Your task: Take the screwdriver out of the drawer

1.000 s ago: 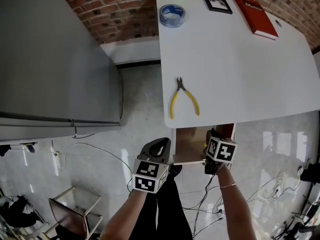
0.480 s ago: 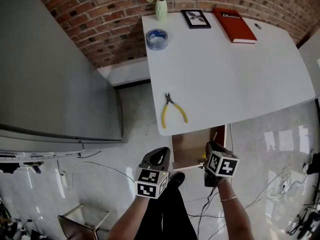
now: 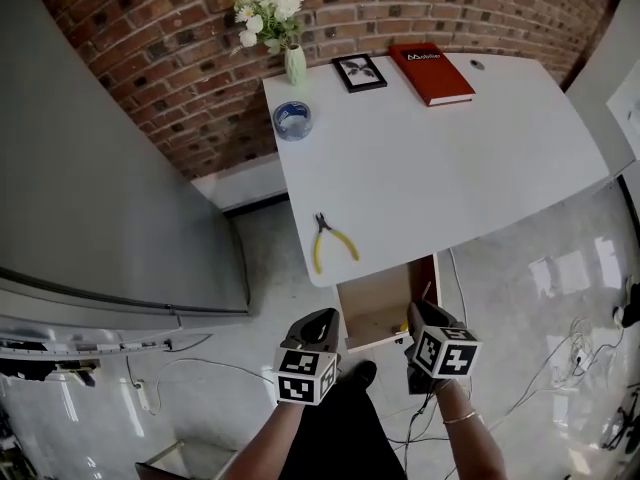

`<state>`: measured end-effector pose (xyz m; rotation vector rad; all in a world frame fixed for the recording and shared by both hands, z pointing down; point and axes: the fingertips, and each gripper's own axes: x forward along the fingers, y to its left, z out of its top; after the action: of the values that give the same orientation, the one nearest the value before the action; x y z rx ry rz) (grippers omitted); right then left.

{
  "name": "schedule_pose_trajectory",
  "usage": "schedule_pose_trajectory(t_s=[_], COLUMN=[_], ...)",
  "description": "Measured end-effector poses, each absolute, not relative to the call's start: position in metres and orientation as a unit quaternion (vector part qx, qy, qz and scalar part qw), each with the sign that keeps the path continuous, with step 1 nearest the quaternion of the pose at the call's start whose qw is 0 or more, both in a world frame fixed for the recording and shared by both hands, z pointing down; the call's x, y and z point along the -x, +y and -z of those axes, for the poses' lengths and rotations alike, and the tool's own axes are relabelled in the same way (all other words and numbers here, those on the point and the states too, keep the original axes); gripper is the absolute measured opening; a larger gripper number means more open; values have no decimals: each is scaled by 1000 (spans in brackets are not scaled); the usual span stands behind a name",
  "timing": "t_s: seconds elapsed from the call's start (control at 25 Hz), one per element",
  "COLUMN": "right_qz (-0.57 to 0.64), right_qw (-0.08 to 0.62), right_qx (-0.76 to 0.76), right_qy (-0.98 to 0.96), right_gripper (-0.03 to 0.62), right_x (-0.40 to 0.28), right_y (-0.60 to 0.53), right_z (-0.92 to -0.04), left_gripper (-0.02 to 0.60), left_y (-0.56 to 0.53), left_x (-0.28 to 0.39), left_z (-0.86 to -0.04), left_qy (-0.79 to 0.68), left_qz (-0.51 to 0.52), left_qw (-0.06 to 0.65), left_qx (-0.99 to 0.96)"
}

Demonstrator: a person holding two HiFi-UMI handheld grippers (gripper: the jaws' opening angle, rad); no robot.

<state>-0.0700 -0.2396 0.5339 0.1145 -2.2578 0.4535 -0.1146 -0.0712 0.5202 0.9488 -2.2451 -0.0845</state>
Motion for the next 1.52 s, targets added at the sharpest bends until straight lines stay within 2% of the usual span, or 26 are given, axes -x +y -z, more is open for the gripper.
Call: schedule_pose_trajectory(t_s=[0.64,1.52], right_qz=[-213,-182], right_qw=[329,271], right_qx=[-58,-72], right_qy=[-918,-942], right_gripper=[78,78], right_x=[30,5], right_y=[-226,-227], right_z=[-448,-386], left_gripper=[-6,-6], left_y=[-77,-84], left_x=[103,95], left_z=[-462,-415], left_qy=[-864,-862], left_qz=[10,-9], left_qw=[306,264], left_qx=[-400,-433])
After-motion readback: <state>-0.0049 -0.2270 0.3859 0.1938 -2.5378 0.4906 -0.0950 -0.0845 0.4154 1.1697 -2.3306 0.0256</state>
